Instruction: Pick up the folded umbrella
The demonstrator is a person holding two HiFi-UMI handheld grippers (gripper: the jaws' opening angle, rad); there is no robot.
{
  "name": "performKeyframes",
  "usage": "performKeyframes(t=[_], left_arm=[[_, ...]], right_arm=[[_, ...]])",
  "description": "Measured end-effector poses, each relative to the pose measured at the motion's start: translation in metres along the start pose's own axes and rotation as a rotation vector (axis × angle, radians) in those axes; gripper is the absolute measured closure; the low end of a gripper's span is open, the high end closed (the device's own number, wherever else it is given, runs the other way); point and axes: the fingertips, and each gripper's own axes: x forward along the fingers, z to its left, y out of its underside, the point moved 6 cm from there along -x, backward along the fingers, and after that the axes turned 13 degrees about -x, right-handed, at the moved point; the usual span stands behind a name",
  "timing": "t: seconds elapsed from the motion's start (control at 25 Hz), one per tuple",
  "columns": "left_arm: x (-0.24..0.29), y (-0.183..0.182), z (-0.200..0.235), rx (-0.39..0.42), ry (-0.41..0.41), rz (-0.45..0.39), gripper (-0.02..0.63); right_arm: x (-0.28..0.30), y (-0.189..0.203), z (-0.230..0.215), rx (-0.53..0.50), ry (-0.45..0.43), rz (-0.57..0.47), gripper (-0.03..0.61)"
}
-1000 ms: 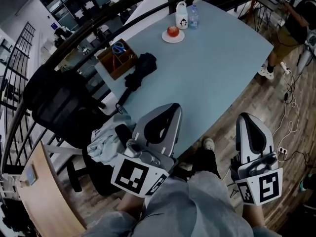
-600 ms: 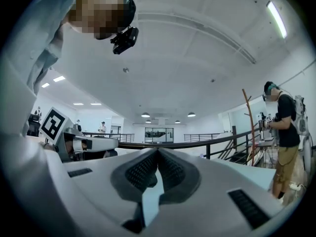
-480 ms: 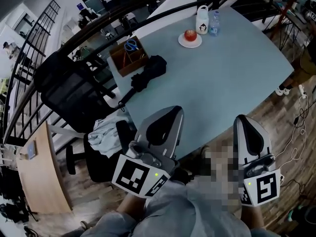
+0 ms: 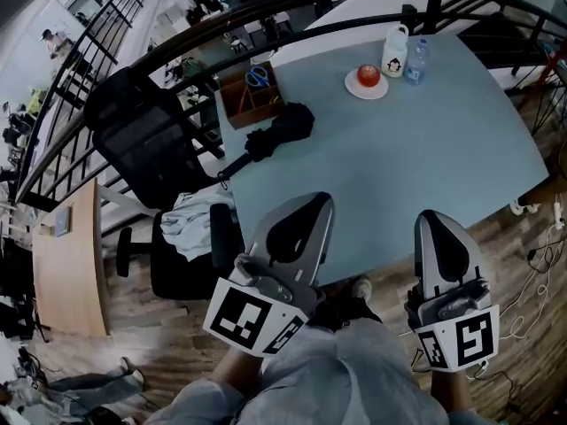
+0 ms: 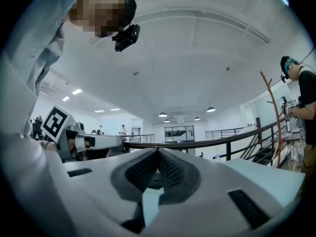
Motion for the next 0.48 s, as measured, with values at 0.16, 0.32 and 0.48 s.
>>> performKeyframes(t=[0.16,0.32,0.48], left_arm=[[0.006,0.002,-0.006,0.01,-0.071,-0.028,0.609],[0.009,0.002,-0.009,0.025,-0.146,-0.055,0.609],[0.007,0.003,-0.01,0.036,-0.23,-0.078,0.609]], right_arm=[[0.009,0.004,-0.016,-0.005,-0.072,-0.025,0.58],[0.022,0.009,-0.029,0.001,-0.147,-0.045,0.58],[0.036,0.015,-0.036,0.012,-0.222,-0.068,0.58]])
